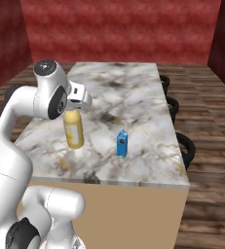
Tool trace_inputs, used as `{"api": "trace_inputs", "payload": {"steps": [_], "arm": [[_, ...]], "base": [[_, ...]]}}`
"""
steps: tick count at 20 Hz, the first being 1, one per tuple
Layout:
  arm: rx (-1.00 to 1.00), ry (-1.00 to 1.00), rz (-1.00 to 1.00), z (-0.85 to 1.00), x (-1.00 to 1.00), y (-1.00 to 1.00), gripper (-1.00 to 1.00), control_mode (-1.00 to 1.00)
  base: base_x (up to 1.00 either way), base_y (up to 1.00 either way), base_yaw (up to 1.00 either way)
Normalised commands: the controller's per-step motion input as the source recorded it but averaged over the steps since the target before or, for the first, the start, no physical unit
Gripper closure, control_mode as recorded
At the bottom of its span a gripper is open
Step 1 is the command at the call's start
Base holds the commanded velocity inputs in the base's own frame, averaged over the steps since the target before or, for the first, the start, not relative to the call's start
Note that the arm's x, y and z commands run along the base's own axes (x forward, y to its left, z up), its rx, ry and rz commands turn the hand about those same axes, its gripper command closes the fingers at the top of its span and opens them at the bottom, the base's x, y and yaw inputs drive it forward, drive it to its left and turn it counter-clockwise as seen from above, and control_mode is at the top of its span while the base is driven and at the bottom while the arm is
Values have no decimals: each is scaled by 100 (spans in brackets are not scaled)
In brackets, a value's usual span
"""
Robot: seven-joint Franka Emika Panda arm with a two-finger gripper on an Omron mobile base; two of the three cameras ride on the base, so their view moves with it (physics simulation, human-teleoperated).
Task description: Move the drinks to the dining counter.
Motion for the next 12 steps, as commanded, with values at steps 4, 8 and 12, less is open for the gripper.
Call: {"api": "trace_inputs", "payload": {"steps": [4, 8, 12], "arm": [[0, 0, 0, 0, 27, -1, 100, -100], [0, 0, 0, -1, 48, 0, 100, -100], [0, 0, 0, -1, 49, 0, 100, -100]], "base": [[0, 0, 0], [0, 0, 0], [0, 0, 0]]}}
